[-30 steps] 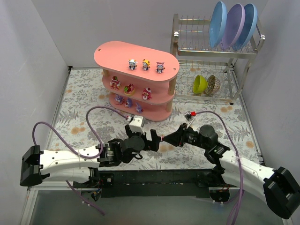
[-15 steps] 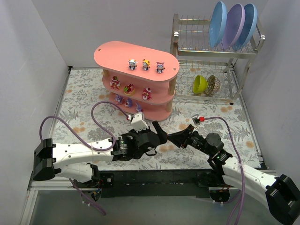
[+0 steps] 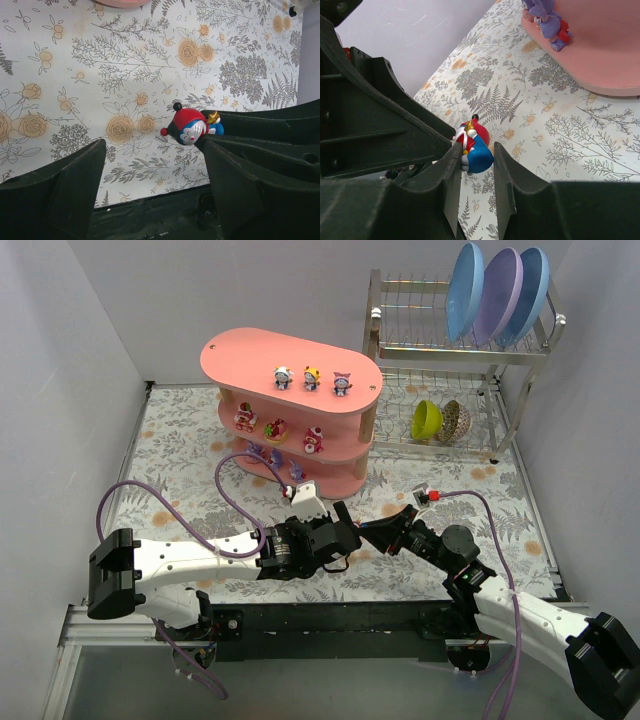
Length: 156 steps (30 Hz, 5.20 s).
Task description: Place and organize the plastic toys onto the shelf
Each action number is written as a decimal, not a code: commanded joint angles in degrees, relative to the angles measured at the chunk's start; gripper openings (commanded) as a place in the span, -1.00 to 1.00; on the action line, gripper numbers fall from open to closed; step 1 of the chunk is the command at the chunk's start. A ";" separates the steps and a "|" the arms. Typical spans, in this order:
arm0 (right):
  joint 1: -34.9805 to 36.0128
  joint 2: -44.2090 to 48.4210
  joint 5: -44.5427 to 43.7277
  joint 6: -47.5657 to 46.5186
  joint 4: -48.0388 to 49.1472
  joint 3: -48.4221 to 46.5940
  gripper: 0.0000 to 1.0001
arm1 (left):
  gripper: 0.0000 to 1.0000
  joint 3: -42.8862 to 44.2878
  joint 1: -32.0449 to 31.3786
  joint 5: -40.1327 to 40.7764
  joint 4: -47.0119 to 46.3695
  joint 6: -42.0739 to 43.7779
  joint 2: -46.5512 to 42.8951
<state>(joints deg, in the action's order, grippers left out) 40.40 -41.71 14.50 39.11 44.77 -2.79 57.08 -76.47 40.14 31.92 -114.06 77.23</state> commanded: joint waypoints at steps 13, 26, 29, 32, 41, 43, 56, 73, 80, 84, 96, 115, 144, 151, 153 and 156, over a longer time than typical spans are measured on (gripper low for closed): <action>0.12 0.23 -0.61 -5.09 4.01 2.00 -0.97 | 0.47 -1.35 0.96 3.72 -3.17 -37.14 -5.68; 3.27 -10.57 1.76 -21.36 5.05 -7.58 -0.97 | 0.63 -3.29 22.23 -18.60 -5.12 -3.99 -14.81; 6.34 -13.74 0.54 -23.29 7.95 -9.25 -0.97 | 0.64 -3.90 26.62 -22.29 -3.36 -1.88 -16.93; 10.55 -17.08 -3.67 -26.62 10.15 -11.62 -0.97 | 0.64 -5.48 31.10 -26.58 -3.09 -0.99 -18.69; 17.43 -24.99 -18.35 -28.12 24.37 -13.30 -0.97 | 0.67 -10.40 33.84 -34.85 -5.20 -4.50 -21.95; 18.30 -26.83 -19.77 -28.39 25.71 -14.00 -0.97 | 0.67 -11.37 33.84 -35.92 -5.73 -5.90 -22.12; 22.61 -33.34 -27.60 -30.85 32.74 -16.28 -0.97 | 0.35 -10.94 33.58 -39.00 -9.60 -7.05 -19.23; 25.16 -36.33 -30.15 -34.81 32.75 -17.78 -0.97 | -0.34 -10.32 30.85 -37.24 -10.65 -8.90 -16.94; 25.60 -36.77 -29.27 -34.19 31.69 -17.17 -0.87 | -1.00 -10.85 30.76 -35.13 -10.56 -8.20 -18.60; 25.60 -35.90 -28.30 -33.66 29.94 -17.25 -0.45 | -1.00 -11.38 30.76 -33.82 -10.04 -7.67 -19.92; 25.60 -31.77 -27.51 -31.47 21.33 -17.60 0.43 | -1.00 -6.91 30.76 -21.61 -2.15 5.32 -21.07; 25.69 -15.86 -25.23 -32.35 -8.73 -16.90 0.79 | -1.00 14.19 30.76 -2.00 8.42 60.43 -22.21; 25.52 -2.23 -26.02 -33.93 -24.65 -17.16 0.79 | -1.00 47.69 47.81 -10.44 -1.77 91.38 5.91; 25.60 -1.35 -26.37 -34.45 -26.05 -17.60 0.80 | -1.00 47.60 48.08 -8.06 -3.36 93.58 8.28; 25.52 -1.27 -26.54 -34.54 -26.05 -17.60 0.80 | -1.00 47.77 48.08 -7.80 -3.79 94.28 9.16; 25.52 -1.35 -26.54 -34.89 -26.14 -17.69 0.80 | -1.00 48.48 48.08 -7.36 -3.71 94.55 10.39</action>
<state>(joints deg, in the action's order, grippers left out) 65.71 -43.75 -11.42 5.50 18.09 -18.96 103.13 -28.64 31.11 29.93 -21.32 87.18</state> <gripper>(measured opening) 0.898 0.378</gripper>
